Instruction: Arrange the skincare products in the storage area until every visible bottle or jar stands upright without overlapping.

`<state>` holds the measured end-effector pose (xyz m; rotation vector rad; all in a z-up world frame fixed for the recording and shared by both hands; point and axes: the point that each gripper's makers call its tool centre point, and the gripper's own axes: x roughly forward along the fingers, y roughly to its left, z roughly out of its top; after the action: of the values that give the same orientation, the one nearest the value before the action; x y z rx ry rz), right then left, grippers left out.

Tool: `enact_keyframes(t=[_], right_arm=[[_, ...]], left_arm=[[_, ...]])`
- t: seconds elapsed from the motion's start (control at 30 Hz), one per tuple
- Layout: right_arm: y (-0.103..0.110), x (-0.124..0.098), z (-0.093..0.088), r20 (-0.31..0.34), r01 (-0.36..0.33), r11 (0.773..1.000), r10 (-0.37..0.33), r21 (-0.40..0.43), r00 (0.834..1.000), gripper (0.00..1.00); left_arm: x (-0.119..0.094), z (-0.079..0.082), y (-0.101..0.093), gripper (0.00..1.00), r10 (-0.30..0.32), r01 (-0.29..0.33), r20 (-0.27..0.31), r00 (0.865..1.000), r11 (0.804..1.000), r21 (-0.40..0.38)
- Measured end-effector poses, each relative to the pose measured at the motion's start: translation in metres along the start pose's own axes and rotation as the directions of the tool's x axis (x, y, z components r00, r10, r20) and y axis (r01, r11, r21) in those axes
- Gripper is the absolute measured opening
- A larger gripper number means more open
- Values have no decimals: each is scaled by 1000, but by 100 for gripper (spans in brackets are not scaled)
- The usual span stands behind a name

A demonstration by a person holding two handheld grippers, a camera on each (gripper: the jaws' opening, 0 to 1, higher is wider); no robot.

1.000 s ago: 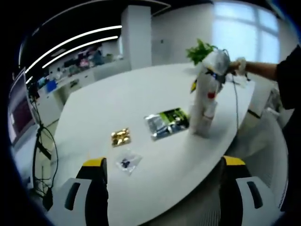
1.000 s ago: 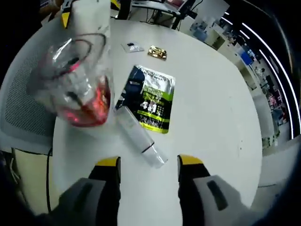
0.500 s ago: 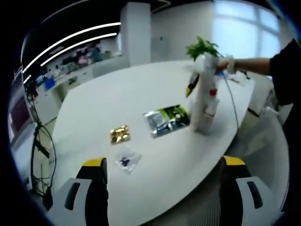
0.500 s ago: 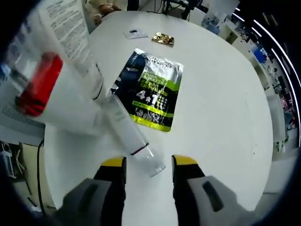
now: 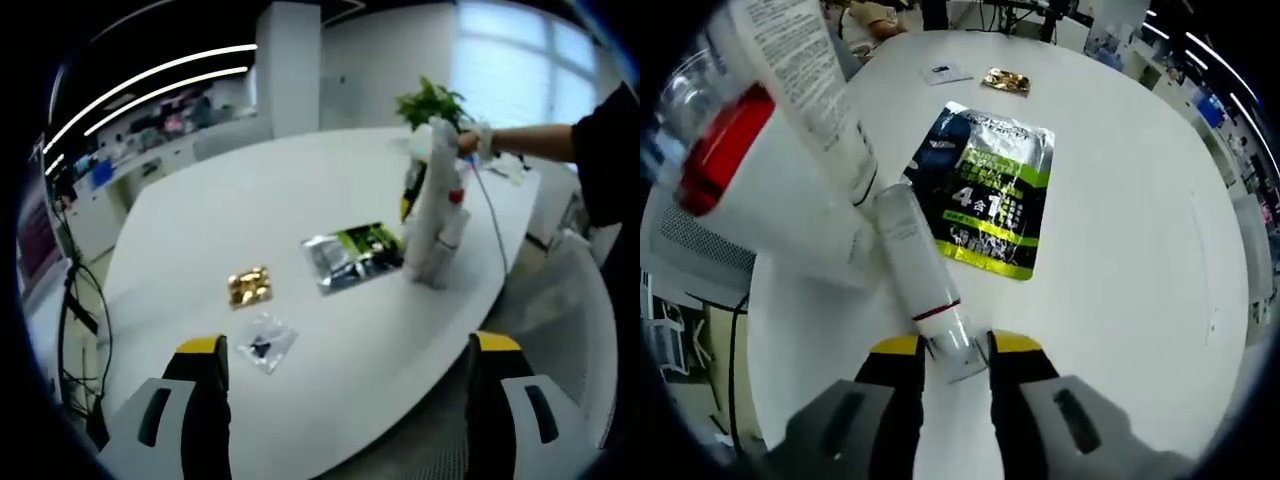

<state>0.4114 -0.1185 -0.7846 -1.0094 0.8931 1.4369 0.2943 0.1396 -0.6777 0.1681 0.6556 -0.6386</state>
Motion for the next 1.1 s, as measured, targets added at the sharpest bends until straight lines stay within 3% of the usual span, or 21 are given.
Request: enact_keyframes(t=[0.07, 0.13, 0.37, 0.67, 1.1], right_arm=[[0, -1, -1, 6, 14, 1000, -14, 19, 1000, 23], [-2, -2, -3, 21, 44, 993, -46, 112, 999, 21], [-10, -18, -16, 28, 164, 969, -172, 183, 985, 18], [-9, -35, -24, 21, 241, 947, -251, 215, 968, 18], [-9, -68, -10, 45, 352, 910, -370, 219, 928, 18]], left_arm=[[1, 0, -1, 96, -6, 6, 0, 1000, 1000, 2], [2, 0, -1, 96, -8, 8, -2, 1000, 1000, 4], [4, 0, -2, 96, -16, 16, -5, 1000, 1000, 12], [5, 6, -7, 96, -27, 26, 9, 1000, 999, 34], [2, 15, -14, 95, -36, 34, 23, 999, 997, 66]])
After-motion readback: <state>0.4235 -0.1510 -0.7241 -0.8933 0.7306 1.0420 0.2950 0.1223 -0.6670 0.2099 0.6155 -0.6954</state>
